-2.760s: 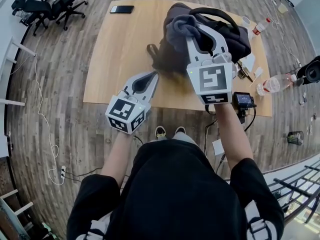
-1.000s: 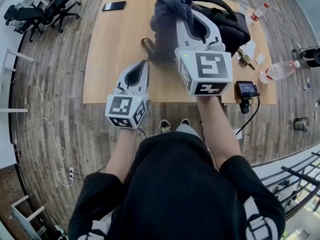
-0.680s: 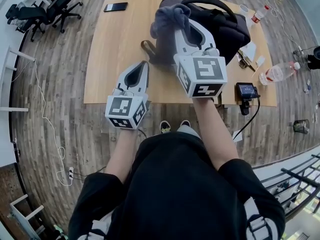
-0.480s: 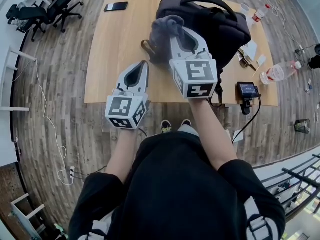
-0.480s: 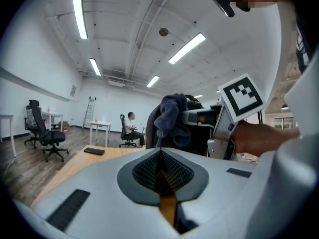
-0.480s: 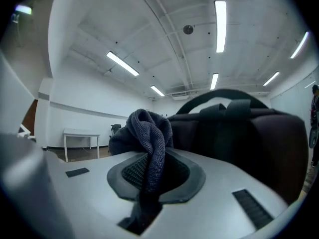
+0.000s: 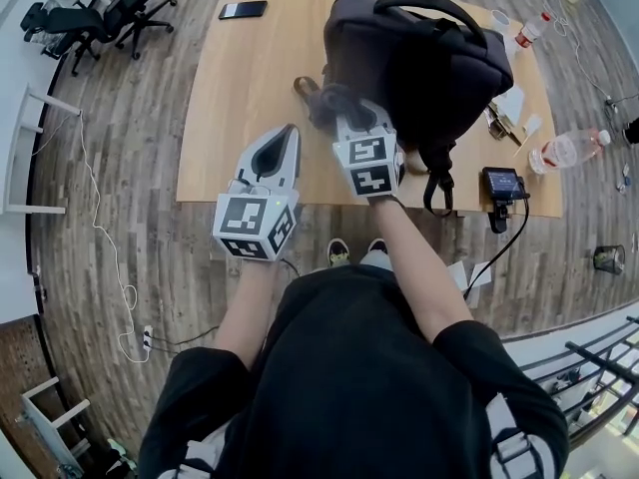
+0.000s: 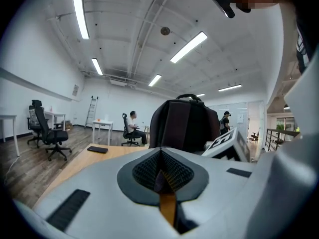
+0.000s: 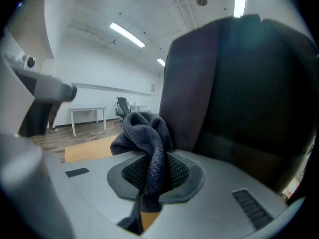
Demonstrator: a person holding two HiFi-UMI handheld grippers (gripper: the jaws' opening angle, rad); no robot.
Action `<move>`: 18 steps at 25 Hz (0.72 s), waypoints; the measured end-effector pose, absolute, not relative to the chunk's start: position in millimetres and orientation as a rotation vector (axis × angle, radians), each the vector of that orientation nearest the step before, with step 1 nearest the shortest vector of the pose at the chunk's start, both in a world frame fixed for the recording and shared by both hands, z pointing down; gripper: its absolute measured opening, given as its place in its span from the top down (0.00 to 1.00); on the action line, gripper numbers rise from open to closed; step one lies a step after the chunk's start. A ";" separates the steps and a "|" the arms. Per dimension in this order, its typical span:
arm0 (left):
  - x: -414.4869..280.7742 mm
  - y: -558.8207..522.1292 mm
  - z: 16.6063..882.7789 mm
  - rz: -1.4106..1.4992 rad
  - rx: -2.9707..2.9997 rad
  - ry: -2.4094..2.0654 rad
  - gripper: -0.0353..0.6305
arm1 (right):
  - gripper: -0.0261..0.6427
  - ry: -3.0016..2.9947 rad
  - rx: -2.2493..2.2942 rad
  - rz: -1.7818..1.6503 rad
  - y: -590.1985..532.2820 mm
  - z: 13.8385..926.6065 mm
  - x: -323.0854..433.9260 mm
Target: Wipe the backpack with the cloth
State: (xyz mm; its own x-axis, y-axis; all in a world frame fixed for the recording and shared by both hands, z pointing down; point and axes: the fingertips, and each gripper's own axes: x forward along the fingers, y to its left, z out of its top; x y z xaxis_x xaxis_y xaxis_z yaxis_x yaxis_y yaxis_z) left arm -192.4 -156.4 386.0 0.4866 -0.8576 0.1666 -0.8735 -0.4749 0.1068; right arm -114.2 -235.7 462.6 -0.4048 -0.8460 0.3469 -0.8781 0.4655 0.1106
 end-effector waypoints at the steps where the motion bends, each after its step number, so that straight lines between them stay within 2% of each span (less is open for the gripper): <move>1: -193.4 -156.1 386.0 0.135 2.550 -1.502 0.92 | 0.89 -2.332 1.427 0.170 -235.7 482.7 -114.5; 5: -202.7 -153.3 387.4 0.144 2.538 -1.516 0.92 | 0.89 -2.242 1.324 0.230 -234.2 537.9 -122.0; 10: -215.0 -149.3 390.8 0.146 2.516 -1.540 0.92 | 0.89 -2.250 1.340 0.247 -236.4 537.0 -126.6; 13: -219.0 -147.7 393.3 0.142 2.505 -1.545 0.92 | 0.89 -2.304 1.393 0.208 -234.8 506.8 -125.8; 18: -218.0 -147.8 395.2 0.128 2.505 -1.536 0.92 | 0.89 -2.462 1.525 0.049 -228.1 393.9 -116.7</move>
State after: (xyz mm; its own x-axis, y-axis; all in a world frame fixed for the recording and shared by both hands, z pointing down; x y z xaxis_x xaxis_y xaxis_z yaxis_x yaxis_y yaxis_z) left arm -218.0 -147.8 395.2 0.4561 -0.8720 0.1775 -0.8894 -0.4398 0.1247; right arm -116.7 -228.1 393.9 -0.4242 -0.8775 0.2239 -0.8856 0.4536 0.0998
